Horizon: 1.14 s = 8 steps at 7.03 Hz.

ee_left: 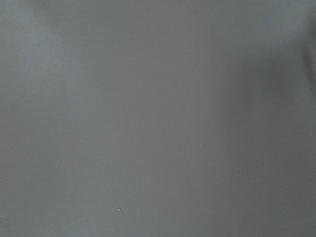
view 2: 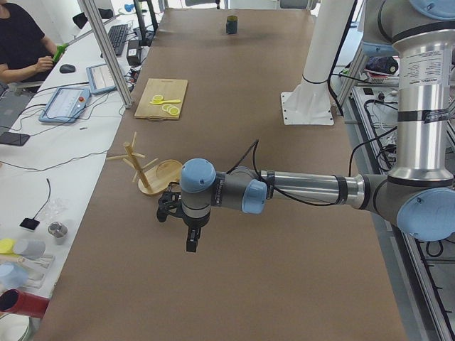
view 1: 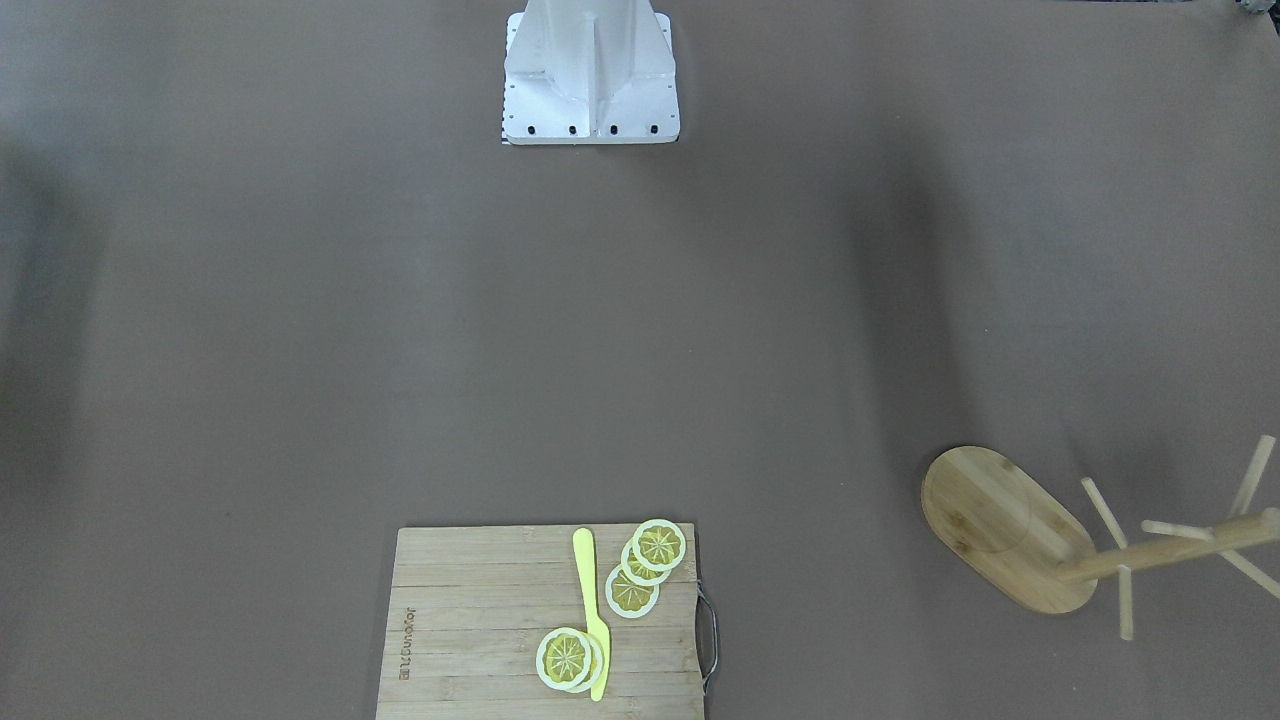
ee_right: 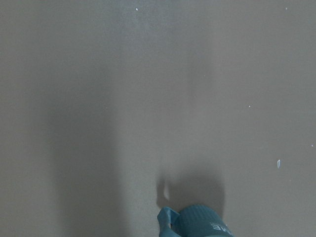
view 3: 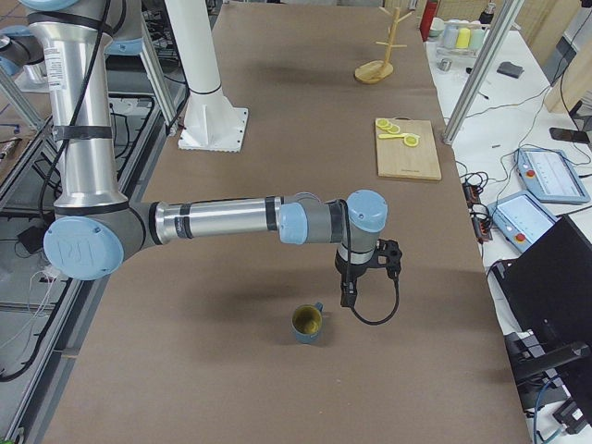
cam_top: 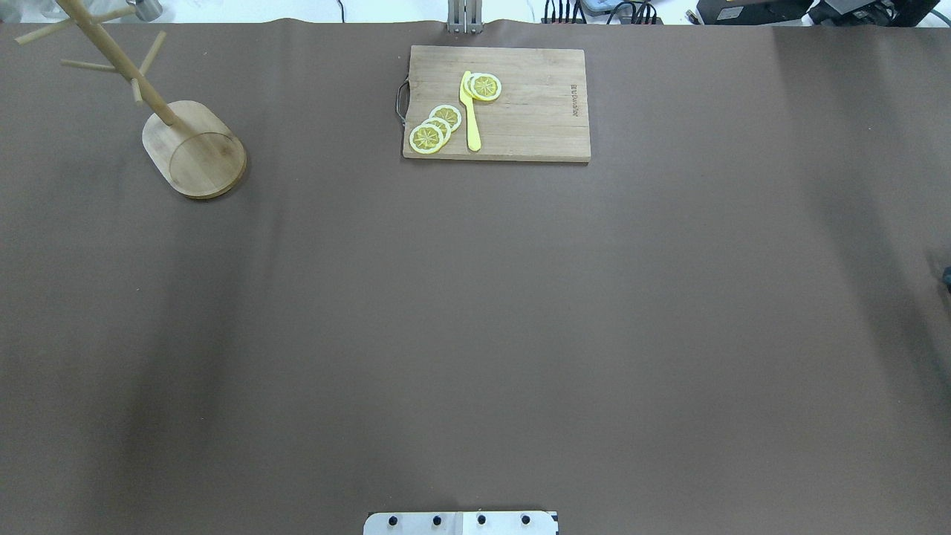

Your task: Hang cup on storage rack

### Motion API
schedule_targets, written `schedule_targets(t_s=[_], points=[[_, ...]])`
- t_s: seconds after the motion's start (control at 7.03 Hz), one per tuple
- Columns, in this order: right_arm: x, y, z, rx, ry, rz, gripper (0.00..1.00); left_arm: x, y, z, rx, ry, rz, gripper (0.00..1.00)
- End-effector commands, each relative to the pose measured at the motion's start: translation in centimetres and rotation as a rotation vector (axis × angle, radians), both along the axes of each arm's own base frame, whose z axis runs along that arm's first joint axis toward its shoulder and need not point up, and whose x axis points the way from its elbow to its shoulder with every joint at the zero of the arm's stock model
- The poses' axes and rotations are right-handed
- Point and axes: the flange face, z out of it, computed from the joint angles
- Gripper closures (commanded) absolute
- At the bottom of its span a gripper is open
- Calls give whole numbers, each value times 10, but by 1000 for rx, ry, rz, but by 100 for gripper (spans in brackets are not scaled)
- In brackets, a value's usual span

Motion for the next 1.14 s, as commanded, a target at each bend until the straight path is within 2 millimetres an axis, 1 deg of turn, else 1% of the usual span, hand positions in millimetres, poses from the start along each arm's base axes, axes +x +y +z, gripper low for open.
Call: schedule_targets(t_s=[0.0,0.28,0.57,0.71,1.0], points=[[0,0,-2,4,-1,0,0,0,-1,1,-2,1,1,2],[0,0,-3,6,-1,0,0,1,-2,-3,7,4,1,2],[0,0,-4,8,-3,0,0,1,-3,9,-22,-4,-2,2],[0,0,-5,10,-3,0,0,1,-2,20,-39,-8,2,2],[0,0,-5,10,-1,0,0,1,-3,21,-41,-10,2,2]])
